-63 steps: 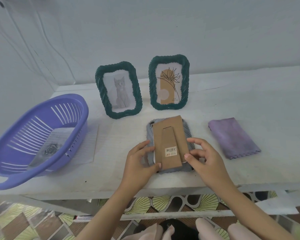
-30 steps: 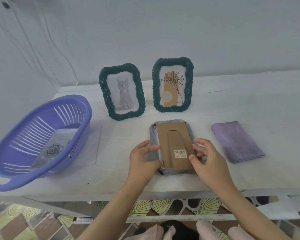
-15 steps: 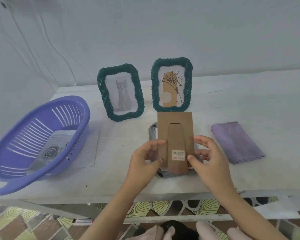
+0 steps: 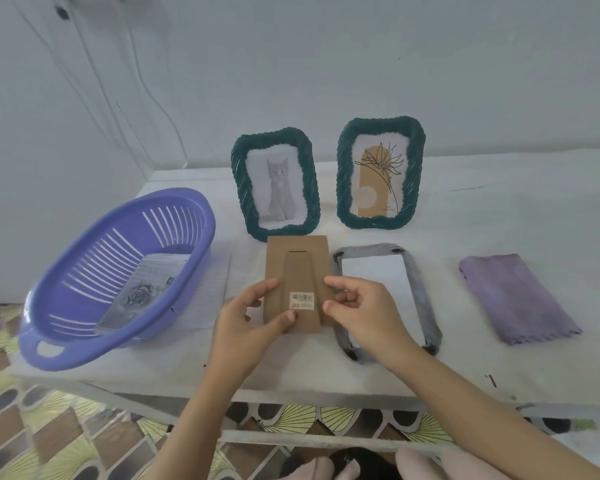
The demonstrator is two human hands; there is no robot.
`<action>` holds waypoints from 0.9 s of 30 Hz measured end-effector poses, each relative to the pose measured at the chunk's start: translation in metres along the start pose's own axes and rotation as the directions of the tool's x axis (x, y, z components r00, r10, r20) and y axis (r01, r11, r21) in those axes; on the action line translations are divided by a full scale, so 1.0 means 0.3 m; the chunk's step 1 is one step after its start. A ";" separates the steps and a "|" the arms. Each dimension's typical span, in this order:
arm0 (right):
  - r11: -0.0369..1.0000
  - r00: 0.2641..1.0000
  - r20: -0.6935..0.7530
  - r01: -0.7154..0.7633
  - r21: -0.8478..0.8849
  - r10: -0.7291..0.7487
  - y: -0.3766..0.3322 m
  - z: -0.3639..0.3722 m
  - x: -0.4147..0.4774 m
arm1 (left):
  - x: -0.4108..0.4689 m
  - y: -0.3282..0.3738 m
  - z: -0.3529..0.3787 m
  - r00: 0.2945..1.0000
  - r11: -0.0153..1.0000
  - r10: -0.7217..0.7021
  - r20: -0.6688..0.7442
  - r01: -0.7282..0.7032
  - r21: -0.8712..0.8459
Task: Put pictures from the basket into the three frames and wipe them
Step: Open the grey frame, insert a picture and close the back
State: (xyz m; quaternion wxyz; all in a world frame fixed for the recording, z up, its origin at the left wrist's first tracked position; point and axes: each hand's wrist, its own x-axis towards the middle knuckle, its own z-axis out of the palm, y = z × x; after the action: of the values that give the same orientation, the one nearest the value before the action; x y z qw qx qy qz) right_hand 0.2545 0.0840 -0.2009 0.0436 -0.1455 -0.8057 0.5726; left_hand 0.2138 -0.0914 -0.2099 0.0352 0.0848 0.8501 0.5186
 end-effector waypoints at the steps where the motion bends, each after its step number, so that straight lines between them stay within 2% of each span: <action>1: 1.000 1.000 0.024 0.002 -0.021 -0.002 -0.006 0.022 0.001 | -0.003 -0.023 -0.014 1.000 0.999 -0.006 -0.015 0.007 0.049; 4: 0.997 0.996 0.089 0.016 -0.075 -0.009 -0.012 0.077 -0.002 | -0.024 -0.067 -0.047 0.999 0.986 -0.024 -0.027 0.028 0.162; 7: 0.989 0.990 0.137 0.046 -0.142 -0.026 -0.024 0.100 -0.007 | -0.042 -0.073 -0.051 1.000 0.967 0.015 -0.018 -0.010 0.256; 12: 0.982 0.981 0.195 0.047 -0.184 -0.011 -0.032 0.073 -0.017 | -0.028 -0.087 -0.017 0.999 0.898 0.017 0.037 -0.032 0.439; 14: 0.977 0.987 0.160 0.065 -0.203 -0.032 -0.025 0.040 -0.022 | -0.018 -0.086 -0.007 0.999 0.899 0.017 0.051 -0.038 0.436; 16: 0.953 0.991 0.080 0.129 -0.275 -0.111 -0.014 -0.006 -0.027 | -0.011 -0.079 0.005 0.996 0.895 0.077 0.040 -0.087 0.438; 18: 0.891 0.984 -0.014 0.156 -0.425 -0.179 0.005 -0.062 -0.032 | -0.007 -0.064 0.024 0.984 0.871 0.176 0.012 -0.162 0.465; 20: 0.777 0.971 -0.107 0.102 -0.621 -0.213 0.032 -0.118 -0.038 | -0.002 -0.043 0.051 0.961 0.862 0.274 0.024 -0.257 0.436; 23: 0.611 0.973 -0.182 -0.060 -0.789 -0.139 0.063 -0.168 -0.058 | -0.002 -0.005 0.098 0.929 0.864 0.318 0.187 -0.366 0.347; 25: 0.583 0.974 -0.201 -0.102 -0.806 -0.108 0.078 -0.179 -0.073 | -0.010 0.014 0.129 0.896 0.846 0.321 0.307 -0.417 0.332; 27: 0.593 0.971 -0.218 -0.117 -0.797 -0.101 0.084 -0.181 -0.080 | -0.013 0.020 0.156 0.873 0.835 0.324 0.365 -0.445 0.324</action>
State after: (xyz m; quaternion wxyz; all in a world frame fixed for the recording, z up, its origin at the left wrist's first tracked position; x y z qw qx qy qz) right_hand 0.2948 0.1343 -0.2037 0.0676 -0.2213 -0.9648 0.1253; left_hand 0.2251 -0.0483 -0.2262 0.0375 0.3376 0.8871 0.3125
